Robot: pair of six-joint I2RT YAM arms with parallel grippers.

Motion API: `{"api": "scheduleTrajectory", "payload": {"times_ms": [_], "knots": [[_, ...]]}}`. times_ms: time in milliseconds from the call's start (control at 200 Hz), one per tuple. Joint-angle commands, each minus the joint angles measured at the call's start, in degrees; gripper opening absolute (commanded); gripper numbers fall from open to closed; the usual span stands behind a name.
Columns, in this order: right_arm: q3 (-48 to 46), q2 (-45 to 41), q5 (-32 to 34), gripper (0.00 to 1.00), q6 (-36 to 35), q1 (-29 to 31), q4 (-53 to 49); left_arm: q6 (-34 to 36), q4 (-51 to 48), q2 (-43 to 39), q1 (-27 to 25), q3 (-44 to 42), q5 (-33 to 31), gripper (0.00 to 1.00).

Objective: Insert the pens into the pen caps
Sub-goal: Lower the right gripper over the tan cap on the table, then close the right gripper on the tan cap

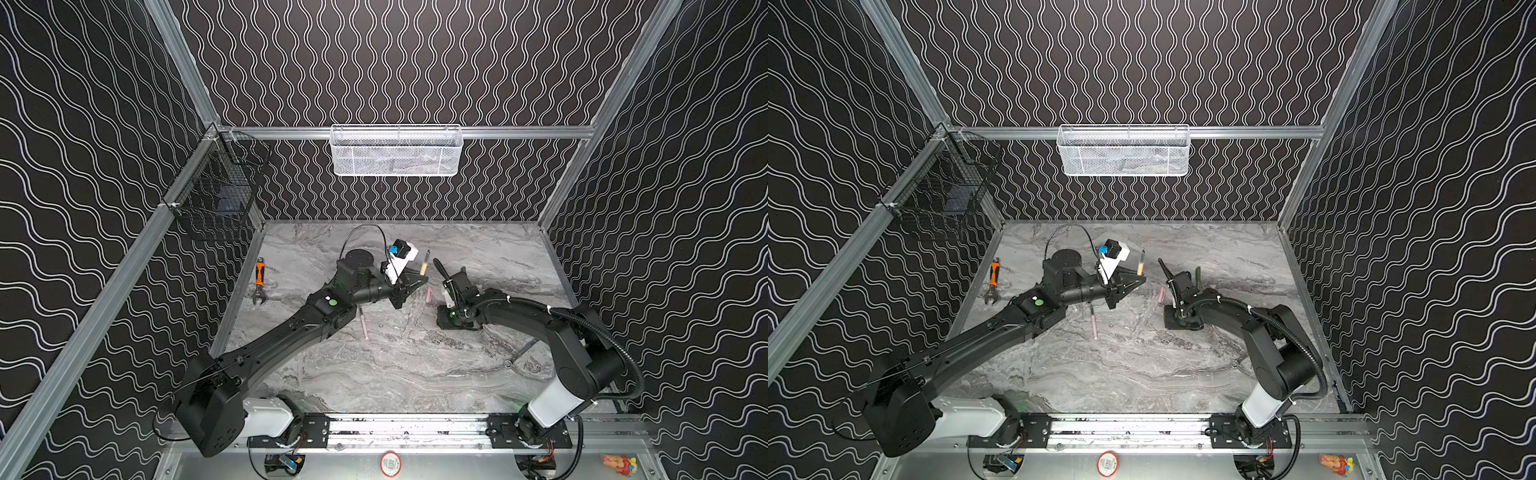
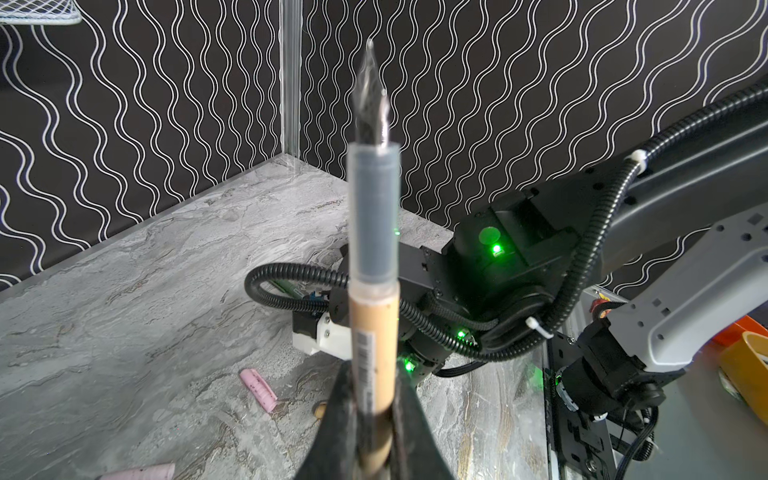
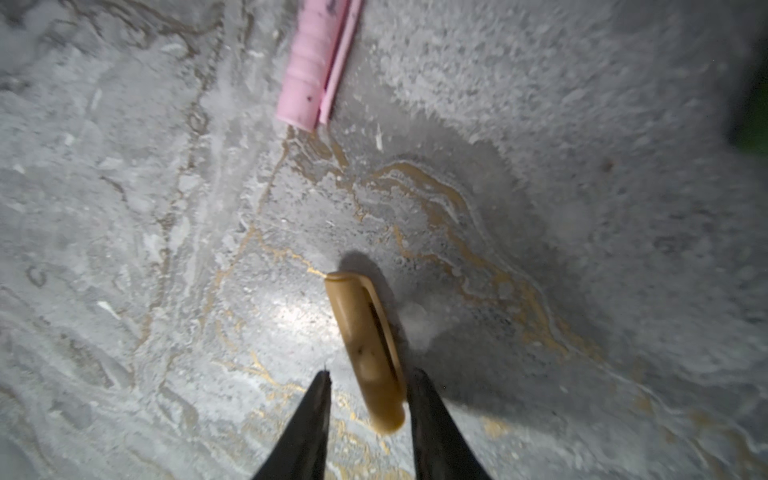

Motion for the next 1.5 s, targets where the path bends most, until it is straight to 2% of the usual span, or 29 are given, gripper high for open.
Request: {"api": "scheduleTrajectory", "payload": {"times_ms": [0, 280, 360, 1041, 1211, 1336, 1497], "knots": [[0.76, -1.91, -0.02, 0.36, -1.27, 0.08, -1.66, -0.19, 1.69, 0.46, 0.10, 0.60, 0.70, 0.04], [1.79, 1.57, 3.34, 0.35, -2.78, -0.04, -2.42, -0.45, 2.18, 0.55, 0.05, 0.33, 0.72, 0.04], [1.30, 1.96, 6.70, 0.33, -2.13, 0.14, -2.08, -0.45, 2.00, 0.59, 0.12, 0.51, 1.04, 0.04], [2.16, 5.36, 5.14, 0.29, -3.41, 0.60, -0.55, -0.62, 2.31, 1.42, 0.02, 0.45, 1.17, 0.04], [2.78, 2.63, 3.43, 0.36, -3.92, 0.44, -1.54, -0.63, 2.05, 1.51, 0.04, 0.60, 1.34, 0.04], [3.09, 0.15, 2.77, 0.36, -4.23, -1.03, -1.92, -0.74, 1.94, 1.51, 0.06, 0.69, 1.49, 0.04], [3.71, 2.15, 3.80, 0.34, -5.48, -1.48, -2.60, -0.71, 1.74, 1.51, 0.00, 0.86, 1.67, 0.03]]}}
